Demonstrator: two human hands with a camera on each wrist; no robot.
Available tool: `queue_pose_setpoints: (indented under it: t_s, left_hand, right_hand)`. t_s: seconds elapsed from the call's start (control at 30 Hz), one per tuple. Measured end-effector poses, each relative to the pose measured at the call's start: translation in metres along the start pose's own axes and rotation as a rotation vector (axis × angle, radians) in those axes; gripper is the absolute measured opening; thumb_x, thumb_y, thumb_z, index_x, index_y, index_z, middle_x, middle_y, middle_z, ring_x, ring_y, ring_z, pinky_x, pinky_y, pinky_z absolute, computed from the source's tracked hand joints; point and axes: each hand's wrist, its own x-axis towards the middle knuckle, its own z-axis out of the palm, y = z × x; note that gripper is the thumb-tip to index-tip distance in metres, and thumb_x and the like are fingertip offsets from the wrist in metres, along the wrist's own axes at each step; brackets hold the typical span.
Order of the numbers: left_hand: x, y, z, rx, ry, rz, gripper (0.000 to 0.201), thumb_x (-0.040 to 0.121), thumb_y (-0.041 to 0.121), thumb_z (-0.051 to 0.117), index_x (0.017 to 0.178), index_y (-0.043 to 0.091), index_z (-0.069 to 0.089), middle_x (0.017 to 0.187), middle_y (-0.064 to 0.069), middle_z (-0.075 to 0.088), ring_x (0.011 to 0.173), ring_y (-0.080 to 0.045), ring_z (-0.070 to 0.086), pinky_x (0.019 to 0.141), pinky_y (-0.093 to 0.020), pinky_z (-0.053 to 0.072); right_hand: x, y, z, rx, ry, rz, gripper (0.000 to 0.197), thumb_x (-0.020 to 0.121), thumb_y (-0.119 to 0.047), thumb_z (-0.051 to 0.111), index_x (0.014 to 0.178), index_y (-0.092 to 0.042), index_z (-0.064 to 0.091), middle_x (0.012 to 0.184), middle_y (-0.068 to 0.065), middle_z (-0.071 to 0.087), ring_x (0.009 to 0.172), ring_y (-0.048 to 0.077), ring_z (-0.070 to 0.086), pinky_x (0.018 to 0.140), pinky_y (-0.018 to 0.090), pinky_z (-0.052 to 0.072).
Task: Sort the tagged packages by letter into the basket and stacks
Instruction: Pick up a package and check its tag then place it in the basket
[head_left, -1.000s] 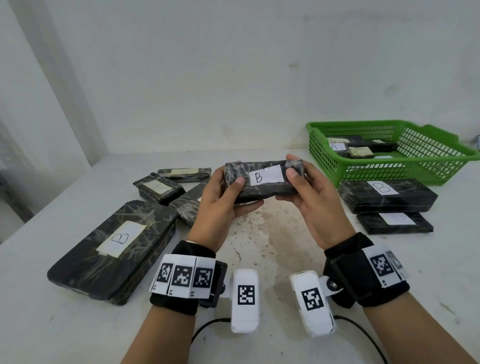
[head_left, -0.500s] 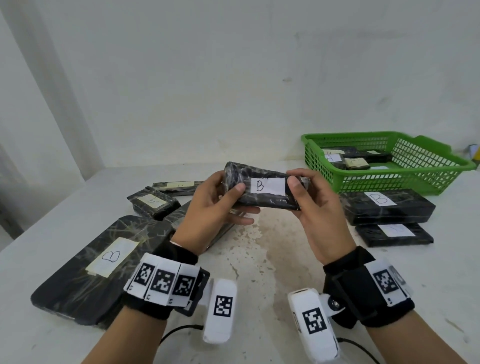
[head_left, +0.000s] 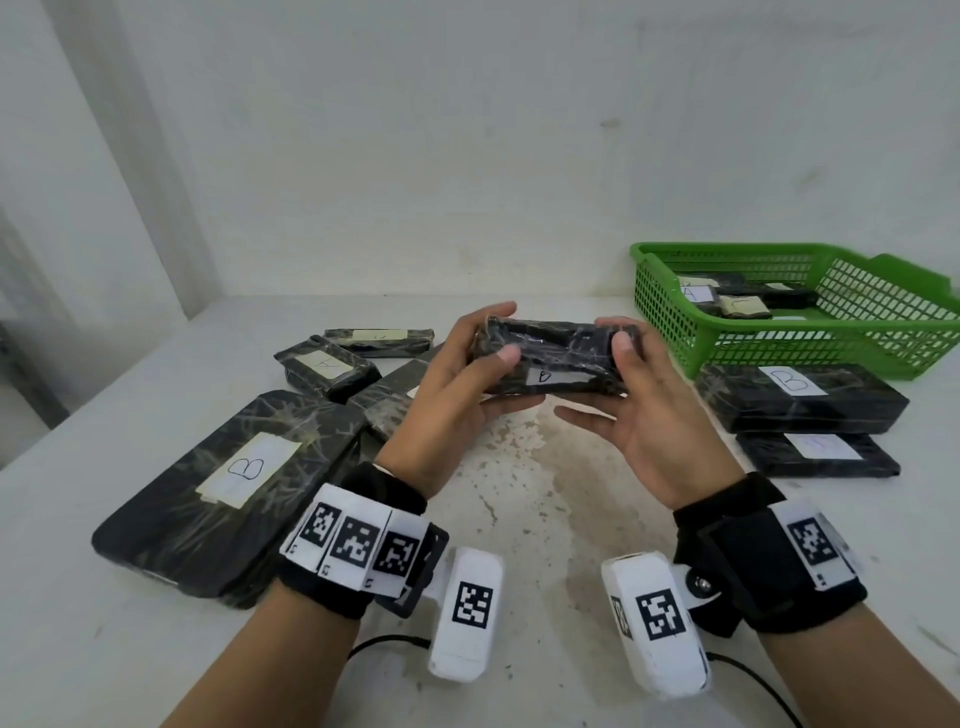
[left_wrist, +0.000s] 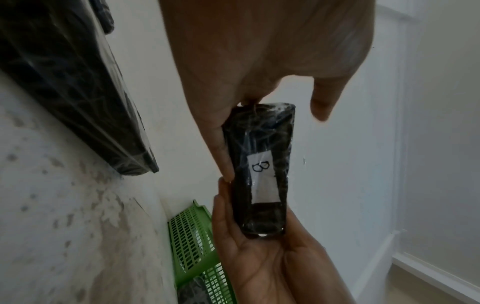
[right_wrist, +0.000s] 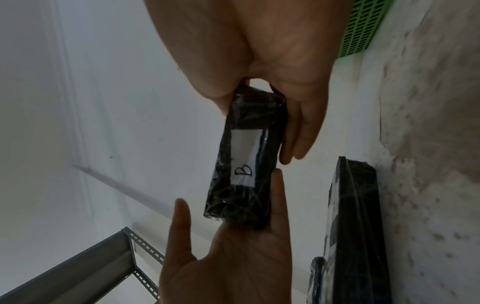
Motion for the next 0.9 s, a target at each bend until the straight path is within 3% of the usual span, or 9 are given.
queue_pose_setpoints:
  t_s: [0.07, 0.13, 0.23, 0.3, 0.4, 0.5, 0.67, 0.77, 0.9]
  left_hand:
    - [0.0, -0.001, 0.005, -0.03, 0.058, -0.051, 0.056, 0.089, 0.038, 0.053, 0.139, 0.013, 0.047, 0.132, -0.008, 0.059, 0.118, -0.024, 0.063, 0.088, -0.039, 0.057]
    - [-0.001, -0.003, 0.006, -0.008, 0.081, -0.063, 0.045, 0.096, 0.042, 0.053, 0.131, 0.014, 0.053, 0.131, -0.008, 0.06, 0.117, -0.023, 0.064, 0.086, -0.037, 0.058]
    - [-0.001, -0.006, 0.005, 0.014, 0.101, -0.034, 0.012, 0.103, 0.019, 0.045, 0.101, 0.011, 0.054, 0.109, -0.008, 0.067, 0.101, -0.021, 0.069, 0.078, -0.034, 0.06]
    - [-0.001, -0.005, 0.005, 0.015, 0.098, -0.021, 0.013, 0.104, 0.012, 0.042, 0.094, 0.01, 0.05, 0.101, -0.007, 0.068, 0.095, -0.02, 0.07, 0.076, -0.033, 0.06]
    - [-0.002, -0.003, 0.006, 0.047, 0.075, -0.016, 0.013, 0.104, 0.012, 0.041, 0.095, 0.009, 0.049, 0.102, -0.009, 0.068, 0.097, -0.024, 0.07, 0.077, -0.036, 0.061]
    - [-0.004, 0.0, 0.01, 0.049, 0.069, -0.036, 0.017, 0.103, 0.018, 0.045, 0.107, 0.004, 0.053, 0.114, -0.019, 0.066, 0.107, -0.032, 0.067, 0.078, -0.038, 0.061]
    - [-0.004, 0.004, 0.008, 0.092, 0.111, -0.005, 0.017, 0.103, 0.013, 0.044, 0.089, 0.01, 0.052, 0.101, -0.007, 0.07, 0.1, -0.028, 0.07, 0.076, -0.039, 0.062]
    - [-0.005, 0.006, 0.008, 0.105, 0.119, -0.006, 0.016, 0.102, 0.014, 0.046, 0.088, 0.013, 0.053, 0.1, -0.008, 0.069, 0.096, -0.028, 0.07, 0.073, -0.039, 0.062]
    - [-0.006, 0.009, 0.01, 0.115, 0.117, -0.039, 0.013, 0.09, 0.025, 0.059, 0.09, 0.013, 0.057, 0.1, -0.007, 0.072, 0.095, -0.027, 0.072, 0.076, -0.041, 0.062]
  right_hand:
    - [-0.001, -0.001, 0.0, 0.002, -0.027, -0.022, 0.018, 0.094, -0.035, 0.046, 0.107, -0.025, 0.053, 0.11, 0.002, 0.067, 0.092, 0.024, 0.07, 0.082, 0.038, 0.059]
    - [-0.001, -0.004, 0.0, 0.011, -0.049, -0.046, 0.019, 0.09, -0.034, 0.05, 0.105, -0.024, 0.054, 0.105, 0.002, 0.067, 0.09, 0.022, 0.069, 0.078, 0.036, 0.058]
    - [-0.003, -0.006, 0.001, 0.047, -0.068, -0.051, 0.023, 0.089, -0.038, 0.052, 0.104, -0.021, 0.057, 0.108, 0.006, 0.063, 0.097, 0.025, 0.068, 0.081, 0.039, 0.058]
    - [-0.004, -0.007, 0.002, 0.059, -0.044, -0.068, 0.029, 0.085, -0.042, 0.055, 0.102, -0.018, 0.059, 0.107, 0.007, 0.062, 0.101, 0.025, 0.066, 0.082, 0.042, 0.058]
    - [-0.006, -0.008, 0.004, 0.064, 0.031, -0.113, 0.021, 0.087, -0.035, 0.056, 0.093, -0.015, 0.061, 0.091, 0.002, 0.067, 0.092, 0.024, 0.069, 0.076, 0.041, 0.06]
    - [-0.008, -0.008, 0.005, 0.066, 0.087, -0.125, 0.017, 0.089, -0.031, 0.056, 0.087, -0.014, 0.06, 0.083, 0.001, 0.069, 0.086, 0.023, 0.071, 0.069, 0.039, 0.061]
    - [-0.011, -0.01, 0.011, 0.092, 0.068, -0.086, 0.021, 0.084, -0.036, 0.059, 0.084, -0.015, 0.058, 0.088, 0.003, 0.068, 0.091, 0.024, 0.071, 0.069, 0.037, 0.061]
    - [-0.012, -0.009, 0.012, 0.089, 0.061, -0.069, 0.021, 0.081, -0.034, 0.064, 0.079, -0.015, 0.055, 0.089, 0.005, 0.068, 0.091, 0.024, 0.071, 0.068, 0.036, 0.06]
    - [-0.014, -0.008, 0.014, 0.068, 0.089, -0.089, 0.024, 0.089, -0.023, 0.062, 0.073, -0.013, 0.047, 0.079, 0.004, 0.067, 0.084, 0.021, 0.072, 0.064, 0.036, 0.061]
